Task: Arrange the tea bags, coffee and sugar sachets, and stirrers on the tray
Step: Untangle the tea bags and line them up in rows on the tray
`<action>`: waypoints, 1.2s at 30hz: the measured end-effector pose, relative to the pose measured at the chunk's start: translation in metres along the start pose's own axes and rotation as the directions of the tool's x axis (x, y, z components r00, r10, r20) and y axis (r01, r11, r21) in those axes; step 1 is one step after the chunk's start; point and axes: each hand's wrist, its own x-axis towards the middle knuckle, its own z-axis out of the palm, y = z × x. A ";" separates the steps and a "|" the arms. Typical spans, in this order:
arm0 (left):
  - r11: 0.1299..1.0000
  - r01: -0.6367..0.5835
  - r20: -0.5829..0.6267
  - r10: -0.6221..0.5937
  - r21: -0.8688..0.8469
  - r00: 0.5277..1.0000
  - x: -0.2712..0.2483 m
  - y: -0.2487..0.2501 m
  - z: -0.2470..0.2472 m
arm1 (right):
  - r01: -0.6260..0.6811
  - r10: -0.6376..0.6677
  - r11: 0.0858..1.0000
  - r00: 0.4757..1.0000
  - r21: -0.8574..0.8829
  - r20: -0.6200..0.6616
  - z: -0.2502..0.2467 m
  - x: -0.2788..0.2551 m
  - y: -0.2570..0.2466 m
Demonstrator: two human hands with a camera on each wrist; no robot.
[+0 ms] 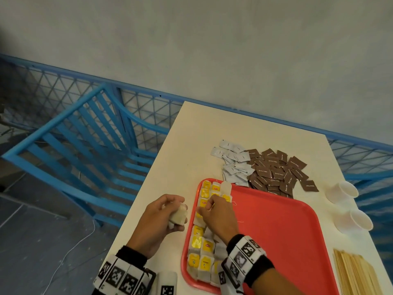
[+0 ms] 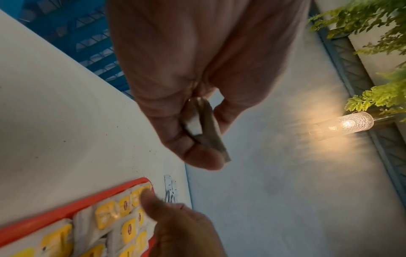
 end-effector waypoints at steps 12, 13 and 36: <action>0.984 -0.160 0.028 0.162 -0.080 0.986 -0.019 0.006 0.069 | 0.248 -0.234 0.939 0.968 0.237 -0.086 -0.092 -0.085 -0.036; 0.980 -0.160 0.005 0.162 -0.122 0.987 -0.021 0.005 0.078 | 0.255 -0.230 0.936 0.965 0.242 -0.127 -0.095 -0.088 -0.033; 0.806 0.292 0.271 -0.170 -0.514 0.947 -0.022 0.013 0.119 | 0.162 -0.243 0.791 0.968 0.590 0.061 -0.198 -0.094 -0.021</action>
